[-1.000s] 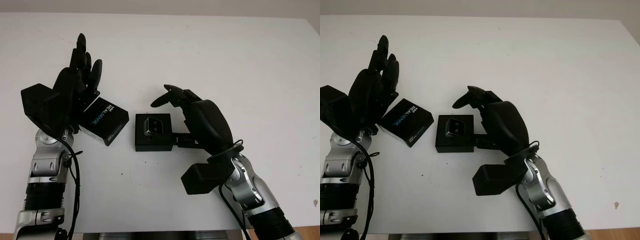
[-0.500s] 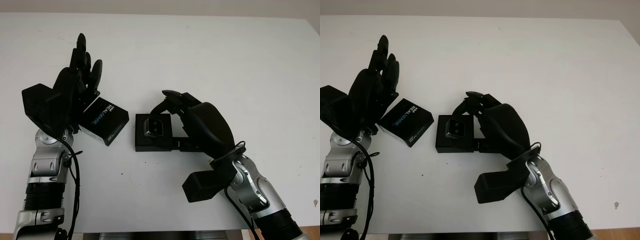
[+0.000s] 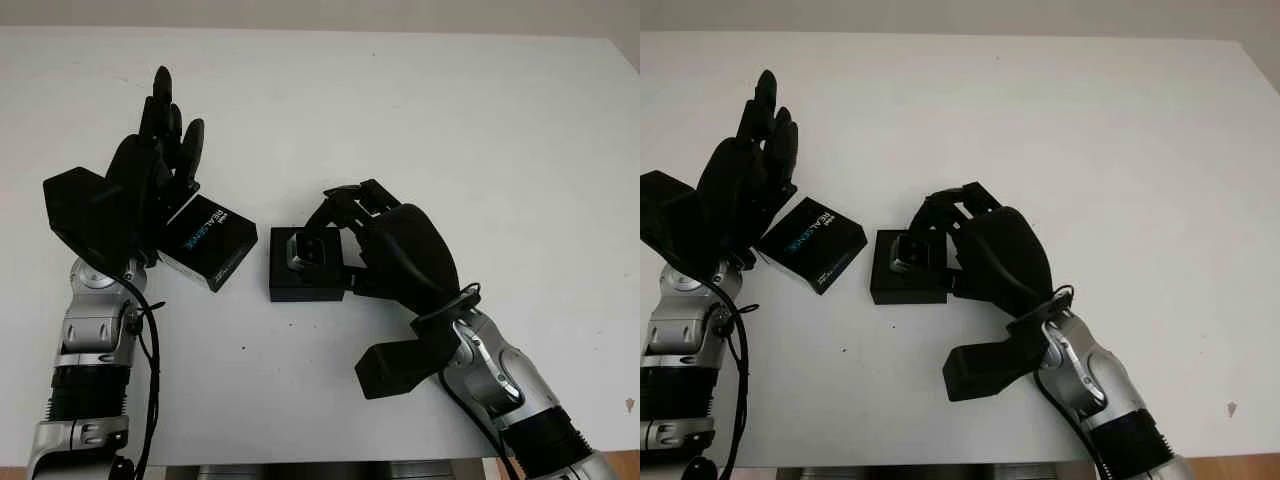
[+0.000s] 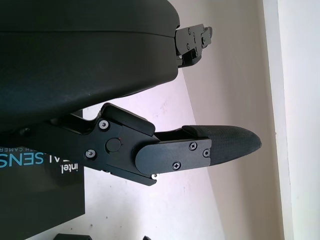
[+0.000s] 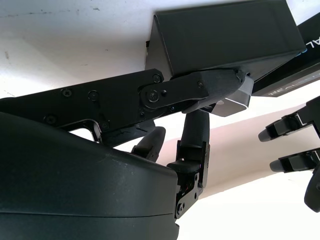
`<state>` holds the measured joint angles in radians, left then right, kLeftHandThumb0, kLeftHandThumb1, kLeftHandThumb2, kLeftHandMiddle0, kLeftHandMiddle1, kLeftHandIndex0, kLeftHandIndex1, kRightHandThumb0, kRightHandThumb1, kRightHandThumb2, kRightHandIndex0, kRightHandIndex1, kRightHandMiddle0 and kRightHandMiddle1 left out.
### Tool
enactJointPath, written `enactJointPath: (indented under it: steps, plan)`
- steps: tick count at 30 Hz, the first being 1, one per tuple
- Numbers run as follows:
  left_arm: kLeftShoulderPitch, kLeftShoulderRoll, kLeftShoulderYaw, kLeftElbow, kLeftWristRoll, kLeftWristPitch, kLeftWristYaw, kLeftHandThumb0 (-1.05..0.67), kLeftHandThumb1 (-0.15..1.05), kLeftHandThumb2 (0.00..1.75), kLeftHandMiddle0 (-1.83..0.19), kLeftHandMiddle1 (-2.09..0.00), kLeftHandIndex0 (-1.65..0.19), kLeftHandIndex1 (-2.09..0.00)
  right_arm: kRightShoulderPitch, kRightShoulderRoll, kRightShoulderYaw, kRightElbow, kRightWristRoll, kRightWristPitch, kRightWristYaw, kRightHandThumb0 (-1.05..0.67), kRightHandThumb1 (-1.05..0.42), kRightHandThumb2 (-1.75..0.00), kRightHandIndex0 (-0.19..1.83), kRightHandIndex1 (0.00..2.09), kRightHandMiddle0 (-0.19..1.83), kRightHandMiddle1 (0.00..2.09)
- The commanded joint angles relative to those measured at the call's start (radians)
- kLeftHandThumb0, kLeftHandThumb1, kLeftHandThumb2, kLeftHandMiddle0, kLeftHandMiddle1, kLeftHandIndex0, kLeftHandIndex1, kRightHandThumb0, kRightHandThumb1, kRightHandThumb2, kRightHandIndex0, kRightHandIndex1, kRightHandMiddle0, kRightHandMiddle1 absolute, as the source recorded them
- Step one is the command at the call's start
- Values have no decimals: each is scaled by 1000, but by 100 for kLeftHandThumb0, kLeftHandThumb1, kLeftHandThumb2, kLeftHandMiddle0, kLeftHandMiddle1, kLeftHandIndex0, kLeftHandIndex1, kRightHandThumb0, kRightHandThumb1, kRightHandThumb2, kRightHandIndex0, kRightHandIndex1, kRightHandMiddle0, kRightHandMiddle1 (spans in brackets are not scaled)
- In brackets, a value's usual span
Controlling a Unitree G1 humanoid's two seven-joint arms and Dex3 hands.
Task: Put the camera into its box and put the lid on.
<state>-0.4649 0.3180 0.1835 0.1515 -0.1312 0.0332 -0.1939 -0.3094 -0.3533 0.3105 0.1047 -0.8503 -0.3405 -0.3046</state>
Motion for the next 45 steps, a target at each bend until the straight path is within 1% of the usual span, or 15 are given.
enactJointPath:
  steps: [1, 8, 17, 25, 27, 31, 36, 40, 45]
  plan:
    - [8, -7, 11, -13, -11, -14, 2, -76, 105, 52, 19, 0, 19, 0, -1, -4, 12, 16, -8, -10, -17, -46, -98, -5, 17, 98, 40, 151]
    - [7, -5, 9, -13, -12, -13, 1, -75, 105, 52, 19, 0, 19, 0, -15, -3, 17, 39, -4, -40, -52, -45, -103, -6, 15, 109, 38, 159]
    - [3, -5, 7, -17, -9, -8, 8, -75, 105, 52, 19, 0, 19, 0, -37, -3, -3, 55, 54, -101, -71, -44, -103, -5, 12, 118, 37, 169]
    - [3, -9, 7, -16, -14, -10, 7, -74, 105, 52, 19, 0, 19, 0, -24, -16, -42, -10, 135, -113, 7, -44, -103, -6, 11, 113, 35, 168]
    - [2, -12, 7, -16, -14, -10, 9, -75, 105, 52, 19, 0, 19, 0, -19, -20, -51, -31, 141, -110, 25, -43, -102, -5, 13, 107, 37, 161]
    - [4, -15, 7, -19, -12, -8, 15, -75, 105, 51, 19, 0, 19, 0, -16, -22, -64, -42, 138, -114, 30, -42, -100, -5, 18, 101, 41, 156]
    - [2, -15, 4, -16, -9, -14, 16, -74, 105, 51, 19, 0, 19, 0, -10, -19, -75, -65, 160, -90, 82, -43, -100, -5, 20, 97, 43, 154]
    - [0, -17, 4, -18, -12, -2, 18, -75, 105, 50, 19, 0, 19, 0, 9, 3, -82, -111, 240, -10, 200, -42, -99, -5, 20, 93, 42, 156]
    - [1, -19, 3, -23, -9, -1, 22, -77, 105, 49, 19, 0, 19, 0, 20, 6, -80, -152, 253, 71, 290, -41, -99, -5, 20, 88, 43, 157]
